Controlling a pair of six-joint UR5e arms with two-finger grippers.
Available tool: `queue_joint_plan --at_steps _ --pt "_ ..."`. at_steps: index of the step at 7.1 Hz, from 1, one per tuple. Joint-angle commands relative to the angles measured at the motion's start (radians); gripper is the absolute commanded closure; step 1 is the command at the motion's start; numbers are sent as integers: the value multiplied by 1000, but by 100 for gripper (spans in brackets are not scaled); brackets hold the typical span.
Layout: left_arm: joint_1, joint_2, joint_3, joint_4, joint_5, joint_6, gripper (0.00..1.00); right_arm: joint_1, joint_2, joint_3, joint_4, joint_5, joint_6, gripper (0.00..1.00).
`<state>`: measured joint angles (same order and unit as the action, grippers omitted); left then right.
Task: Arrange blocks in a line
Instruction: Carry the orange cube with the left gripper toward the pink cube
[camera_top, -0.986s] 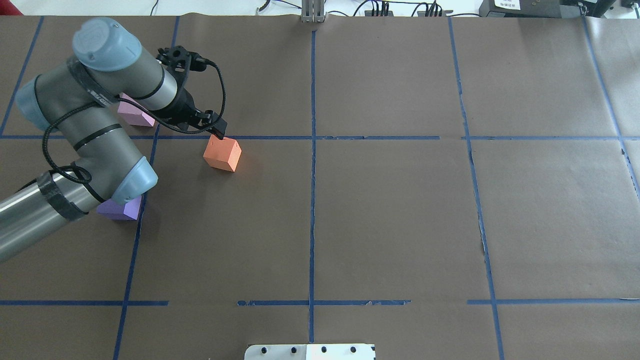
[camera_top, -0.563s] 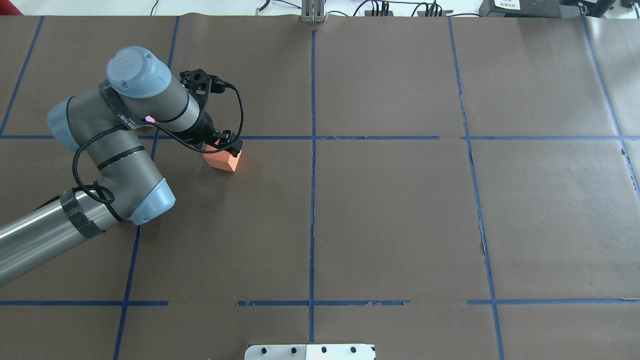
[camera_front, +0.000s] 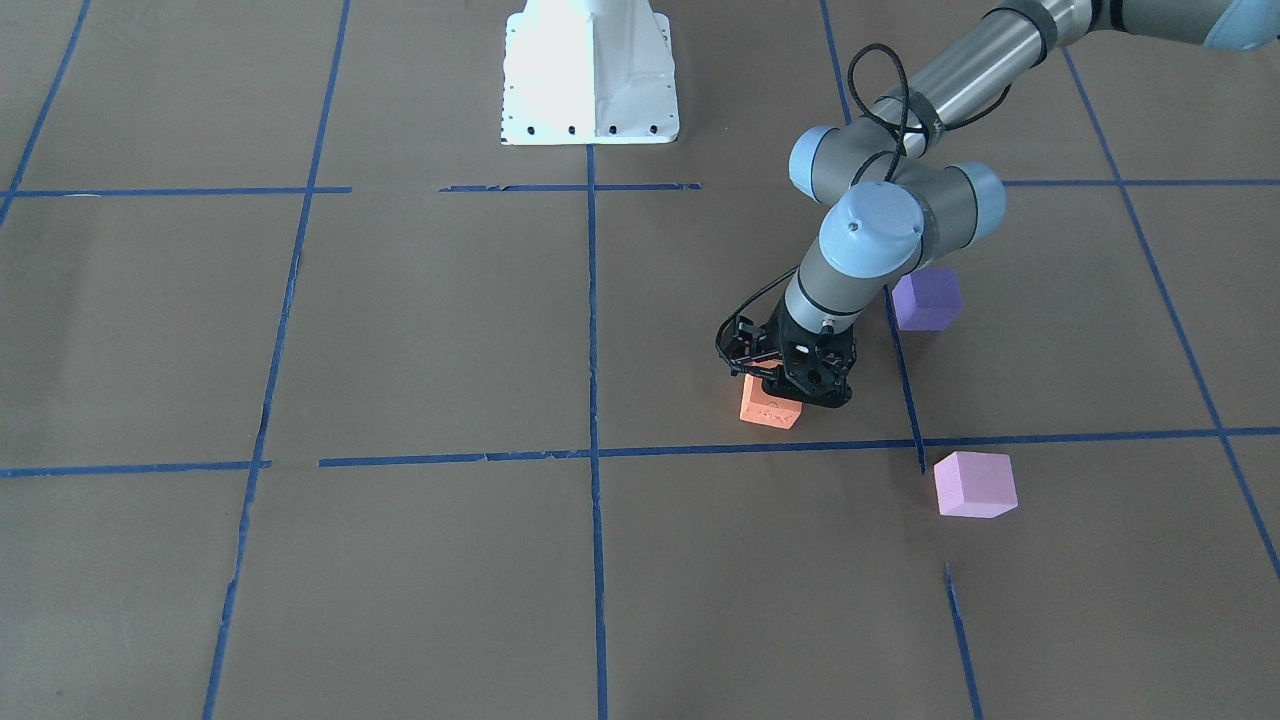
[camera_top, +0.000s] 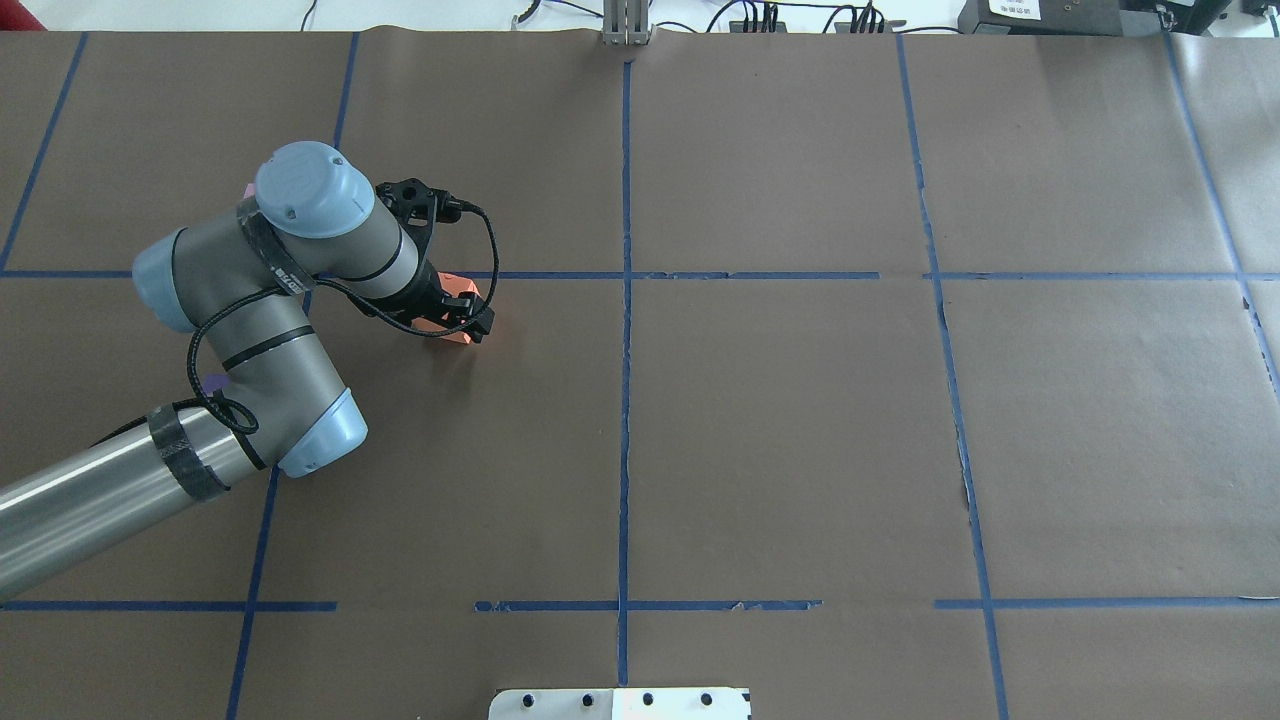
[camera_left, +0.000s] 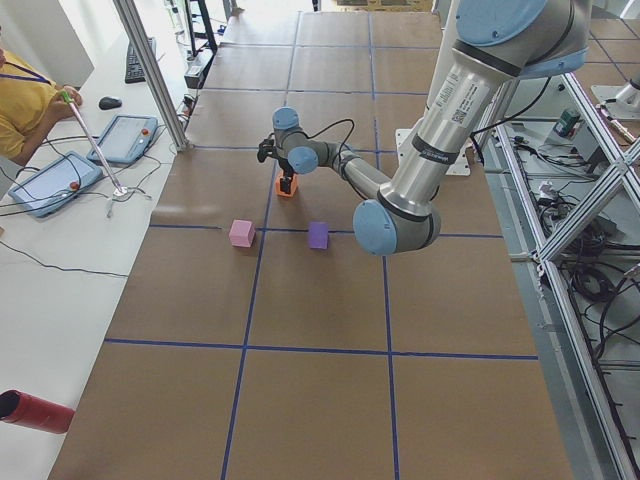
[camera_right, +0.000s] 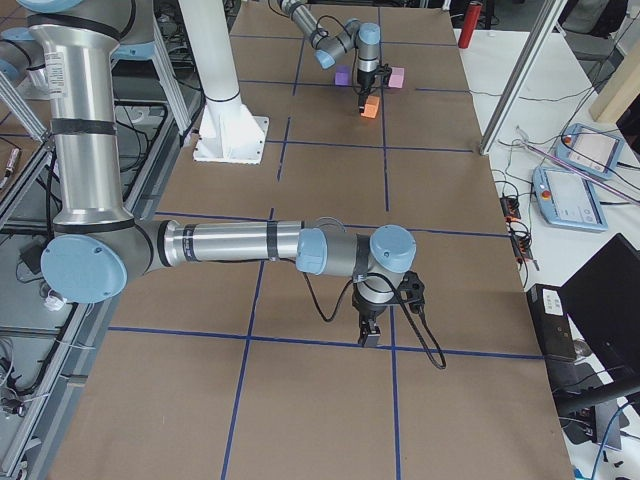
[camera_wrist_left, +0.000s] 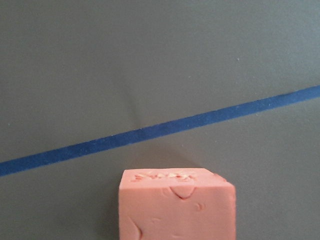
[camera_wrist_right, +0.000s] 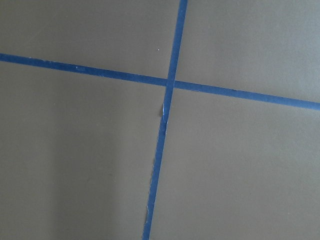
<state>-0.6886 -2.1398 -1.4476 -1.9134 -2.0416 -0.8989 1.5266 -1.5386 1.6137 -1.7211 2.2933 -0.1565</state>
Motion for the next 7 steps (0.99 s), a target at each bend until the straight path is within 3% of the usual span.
queue_joint_plan --at_steps 1,2,4,6,7 --pt "6 0 1 2 15 -14 38 0 0 0 0 0 -2 0" --pt "3 1 -2 5 15 -14 47 1 0 0 0 0 0 0" --pt "-52 20 -42 10 8 1 46 1 0 0 0 0 0 0" --pt "-148 188 -160 11 -82 52 45 0 0 0 0 0 0 0" --pt "-201 254 -162 11 -113 81 45 0 0 0 0 0 0 0"
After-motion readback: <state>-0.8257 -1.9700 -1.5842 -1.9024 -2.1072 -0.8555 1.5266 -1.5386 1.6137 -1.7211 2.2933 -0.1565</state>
